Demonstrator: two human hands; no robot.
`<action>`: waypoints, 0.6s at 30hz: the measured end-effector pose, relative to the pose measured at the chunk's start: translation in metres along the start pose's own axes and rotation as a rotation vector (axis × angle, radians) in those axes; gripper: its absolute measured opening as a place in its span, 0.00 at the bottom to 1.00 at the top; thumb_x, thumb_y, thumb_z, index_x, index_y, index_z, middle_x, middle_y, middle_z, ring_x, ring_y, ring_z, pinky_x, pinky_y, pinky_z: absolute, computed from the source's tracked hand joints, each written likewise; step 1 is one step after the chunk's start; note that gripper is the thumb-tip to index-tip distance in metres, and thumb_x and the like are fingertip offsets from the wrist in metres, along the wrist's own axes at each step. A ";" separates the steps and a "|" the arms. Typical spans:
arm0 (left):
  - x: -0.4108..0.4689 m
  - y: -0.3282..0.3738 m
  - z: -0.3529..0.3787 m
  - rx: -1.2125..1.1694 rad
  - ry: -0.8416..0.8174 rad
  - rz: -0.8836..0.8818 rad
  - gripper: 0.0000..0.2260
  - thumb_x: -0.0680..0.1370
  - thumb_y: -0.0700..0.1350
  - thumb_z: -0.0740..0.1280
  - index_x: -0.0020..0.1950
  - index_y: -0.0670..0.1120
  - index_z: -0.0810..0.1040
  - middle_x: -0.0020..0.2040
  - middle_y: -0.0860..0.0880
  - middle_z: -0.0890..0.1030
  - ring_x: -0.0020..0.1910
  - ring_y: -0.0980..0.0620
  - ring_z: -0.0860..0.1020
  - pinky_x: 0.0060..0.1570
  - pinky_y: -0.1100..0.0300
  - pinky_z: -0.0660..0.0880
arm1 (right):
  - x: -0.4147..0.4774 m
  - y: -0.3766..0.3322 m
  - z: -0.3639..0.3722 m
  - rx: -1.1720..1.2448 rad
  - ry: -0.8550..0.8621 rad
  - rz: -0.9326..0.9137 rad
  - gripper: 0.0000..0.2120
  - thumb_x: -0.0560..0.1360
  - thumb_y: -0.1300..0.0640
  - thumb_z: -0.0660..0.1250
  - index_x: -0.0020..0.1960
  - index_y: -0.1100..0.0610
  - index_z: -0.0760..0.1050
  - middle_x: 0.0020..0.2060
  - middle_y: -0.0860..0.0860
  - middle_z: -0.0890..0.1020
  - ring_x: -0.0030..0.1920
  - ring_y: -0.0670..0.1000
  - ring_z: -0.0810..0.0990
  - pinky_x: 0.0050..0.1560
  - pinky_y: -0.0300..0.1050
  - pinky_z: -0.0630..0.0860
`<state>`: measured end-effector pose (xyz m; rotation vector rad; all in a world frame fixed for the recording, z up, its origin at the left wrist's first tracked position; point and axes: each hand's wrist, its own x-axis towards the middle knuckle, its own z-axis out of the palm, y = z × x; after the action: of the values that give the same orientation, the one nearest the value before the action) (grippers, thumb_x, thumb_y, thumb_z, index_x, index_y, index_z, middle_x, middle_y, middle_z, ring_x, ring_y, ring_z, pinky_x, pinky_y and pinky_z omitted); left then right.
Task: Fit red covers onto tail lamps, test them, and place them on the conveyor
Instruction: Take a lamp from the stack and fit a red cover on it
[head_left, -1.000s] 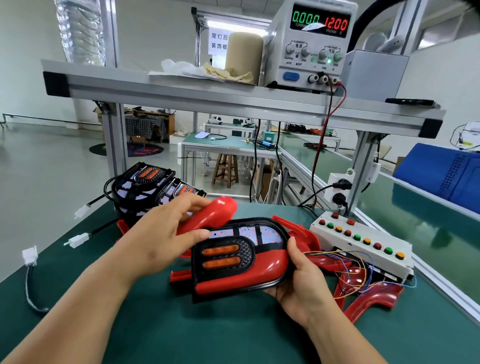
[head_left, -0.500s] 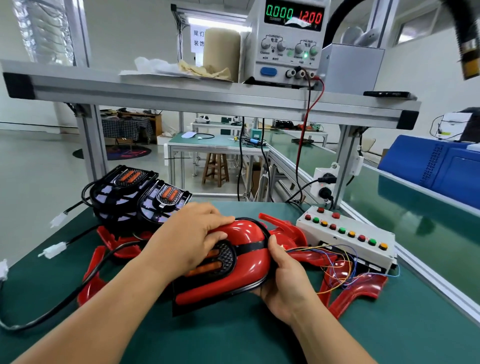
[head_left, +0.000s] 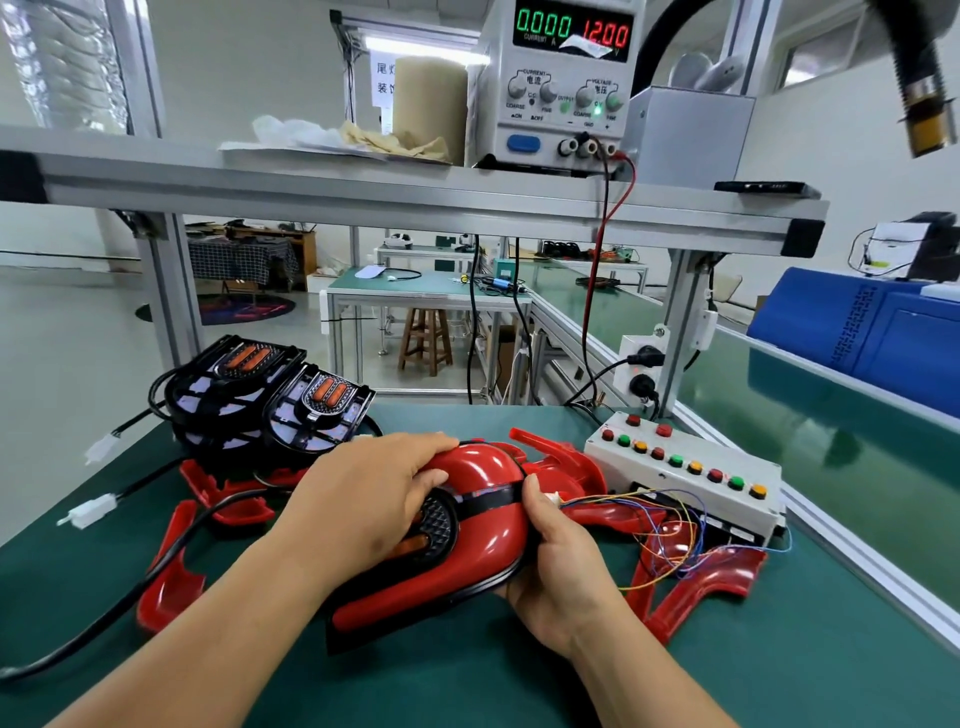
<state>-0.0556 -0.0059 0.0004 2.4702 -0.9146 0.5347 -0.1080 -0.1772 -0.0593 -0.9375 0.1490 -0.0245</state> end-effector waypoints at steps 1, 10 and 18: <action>0.000 0.000 0.000 0.001 0.007 0.004 0.16 0.81 0.50 0.64 0.69 0.58 0.74 0.64 0.58 0.80 0.62 0.51 0.77 0.62 0.53 0.73 | 0.000 0.000 0.000 0.002 0.001 -0.005 0.27 0.71 0.41 0.63 0.61 0.59 0.78 0.54 0.60 0.84 0.52 0.60 0.84 0.48 0.55 0.82; -0.003 -0.003 -0.007 0.014 -0.003 0.018 0.17 0.81 0.49 0.64 0.69 0.59 0.75 0.67 0.61 0.76 0.67 0.58 0.74 0.64 0.62 0.70 | -0.002 -0.003 0.000 -0.005 -0.003 -0.002 0.25 0.76 0.42 0.61 0.62 0.60 0.78 0.53 0.61 0.84 0.50 0.59 0.85 0.48 0.53 0.82; -0.002 0.001 -0.009 0.015 -0.009 -0.031 0.15 0.81 0.51 0.62 0.68 0.58 0.76 0.58 0.58 0.82 0.57 0.55 0.79 0.55 0.62 0.72 | -0.001 -0.001 0.002 0.016 -0.009 0.014 0.26 0.72 0.41 0.63 0.61 0.58 0.78 0.52 0.60 0.84 0.47 0.57 0.85 0.43 0.52 0.83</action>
<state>-0.0596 -0.0003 0.0072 2.4977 -0.8779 0.5221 -0.1082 -0.1764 -0.0570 -0.9208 0.1465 -0.0084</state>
